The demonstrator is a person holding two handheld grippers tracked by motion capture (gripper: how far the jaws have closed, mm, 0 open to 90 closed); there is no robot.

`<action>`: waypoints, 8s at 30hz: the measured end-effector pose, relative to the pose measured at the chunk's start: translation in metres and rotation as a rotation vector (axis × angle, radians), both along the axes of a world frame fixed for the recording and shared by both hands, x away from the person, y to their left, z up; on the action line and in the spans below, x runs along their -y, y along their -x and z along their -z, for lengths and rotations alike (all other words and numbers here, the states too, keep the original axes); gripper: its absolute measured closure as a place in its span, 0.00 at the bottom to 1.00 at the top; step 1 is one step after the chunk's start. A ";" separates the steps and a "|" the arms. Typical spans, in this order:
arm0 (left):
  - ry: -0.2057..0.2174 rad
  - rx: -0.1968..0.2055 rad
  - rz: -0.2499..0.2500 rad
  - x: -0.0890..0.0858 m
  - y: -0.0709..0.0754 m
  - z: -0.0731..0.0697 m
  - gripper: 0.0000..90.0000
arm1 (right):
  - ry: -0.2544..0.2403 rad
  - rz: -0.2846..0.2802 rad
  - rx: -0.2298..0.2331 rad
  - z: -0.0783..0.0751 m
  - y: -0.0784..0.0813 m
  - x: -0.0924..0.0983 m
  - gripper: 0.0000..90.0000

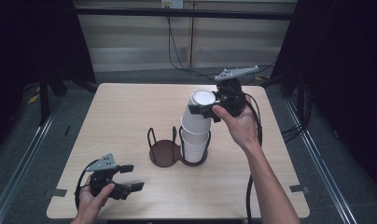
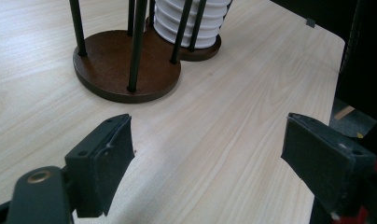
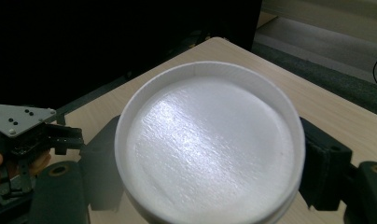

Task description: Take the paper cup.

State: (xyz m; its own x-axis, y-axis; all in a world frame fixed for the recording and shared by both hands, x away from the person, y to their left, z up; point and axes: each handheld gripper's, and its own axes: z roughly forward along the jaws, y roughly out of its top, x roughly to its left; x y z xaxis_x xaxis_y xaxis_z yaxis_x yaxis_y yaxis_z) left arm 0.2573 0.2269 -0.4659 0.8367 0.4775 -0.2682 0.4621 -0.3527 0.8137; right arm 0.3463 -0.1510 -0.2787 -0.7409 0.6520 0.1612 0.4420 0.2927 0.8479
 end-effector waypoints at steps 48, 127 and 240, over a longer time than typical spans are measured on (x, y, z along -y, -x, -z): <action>0.076 0.014 -0.004 0.001 -0.005 -0.001 0.18 | -0.169 0.020 0.105 -0.023 0.029 0.038 0.27; 0.192 0.188 0.172 0.080 0.007 -0.046 0.18 | -0.218 -0.193 -0.024 0.092 0.096 -0.008 0.27; -0.383 0.101 0.409 0.093 0.004 -0.058 0.21 | 0.231 -0.456 -0.127 0.111 0.099 -0.042 0.16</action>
